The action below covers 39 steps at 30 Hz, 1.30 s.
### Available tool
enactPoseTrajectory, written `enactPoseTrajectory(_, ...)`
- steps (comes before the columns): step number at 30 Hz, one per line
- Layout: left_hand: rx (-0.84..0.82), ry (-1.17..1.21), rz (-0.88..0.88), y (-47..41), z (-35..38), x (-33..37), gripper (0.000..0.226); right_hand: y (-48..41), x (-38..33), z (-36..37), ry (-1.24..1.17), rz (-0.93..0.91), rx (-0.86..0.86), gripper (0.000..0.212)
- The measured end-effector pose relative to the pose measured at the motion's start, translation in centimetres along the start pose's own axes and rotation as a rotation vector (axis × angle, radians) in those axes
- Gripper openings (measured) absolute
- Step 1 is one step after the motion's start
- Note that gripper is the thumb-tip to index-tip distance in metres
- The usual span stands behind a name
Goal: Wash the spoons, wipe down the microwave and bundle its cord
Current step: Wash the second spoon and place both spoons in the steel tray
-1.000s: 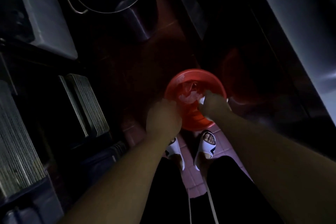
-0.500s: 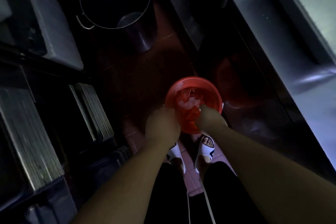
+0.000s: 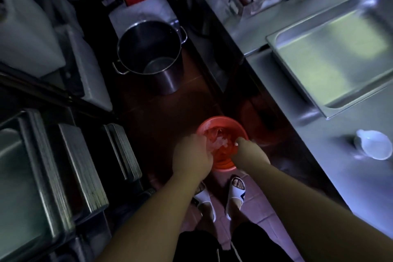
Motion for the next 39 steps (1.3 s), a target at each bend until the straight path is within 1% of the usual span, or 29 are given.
enactPoseTrajectory(4, 0.015, -0.028, 0.047, 1.1, -2.5, 1.2, 0.049, 2.8, 0.2, -3.3, -0.026, 0.007, 0.066, 0.041)
enactPoseTrajectory(8, 0.009, -0.058, 0.088, 1.5, -3.6, 2.8, 0.049, 5.3, 1.7, -6.1, -0.059, 0.02, 0.12, 0.041)
enactPoseTrajectory(12, -0.011, -0.105, 0.159, 1.7, -4.0, 6.4, 0.048, 8.2, 5.6, -8.8, -0.096, 0.106, 0.187, 0.036)
enactPoseTrajectory(14, -0.012, -0.13, 0.216, 1.8, -4.2, 9.2, 0.05, 9.6, 8.4, -10.2, -0.132, 0.162, 0.224, 0.037)
enactPoseTrajectory(16, -0.018, -0.145, 0.274, 1.9, -4.1, 12.2, 0.05, 10.9, 11.1, -11.4, -0.163, 0.19, 0.242, 0.043)
enactPoseTrajectory(19, -0.027, -0.182, 0.351, 2.2, -4.0, 16.9, 0.049, 13.0, 15.0, -12.9, -0.252, 0.231, 0.262, 0.068)
enactPoseTrajectory(20, -0.024, -0.199, 0.379, 2.3, -4.1, 18.6, 0.048, 13.5, 16.5, -13.2, -0.279, 0.254, 0.269, 0.067)
enactPoseTrajectory(22, -0.02, -0.231, 0.425, 2.4, -4.1, 21.9, 0.046, 14.1, 19.4, -13.5, -0.291, 0.294, 0.269, 0.051)
enactPoseTrajectory(23, -0.022, -0.245, 0.444, 2.4, -4.1, 23.6, 0.046, 14.2, 20.9, -13.7, -0.289, 0.303, 0.266, 0.048)
enactPoseTrajectory(29, -0.065, -0.316, 0.5, 2.4, -2.7, 32.1, 0.047, 15.3, 28.4, -16.5, -0.282, 0.336, 0.308, 0.04)
enactPoseTrajectory(32, -0.088, -0.283, 0.477, 2.0, -2.0, 35.4, 0.045, 15.3, 31.4, -17.7, -0.299, 0.332, 0.318, 0.037)
enactPoseTrajectory(35, -0.142, -0.16, 0.414, 1.4, -1.2, 38.0, 0.051, 15.3, 34.0, -18.9, -0.318, 0.334, 0.341, 0.038)
enactPoseTrajectory(39, -0.204, -0.048, 0.333, 0.6, 0.2, 40.5, 0.047, 15.1, 36.7, -19.5, -0.345, 0.34, 0.331, 0.035)
Point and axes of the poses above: each hand's wrist, its own y-axis away from the middle knuckle, its own z-axis out of the palm, x = y × z, the point moved 10 cm from there along -y, towards the middle knuckle, and after that the axes turned 5 degrees about y, right-handed, at the moved point
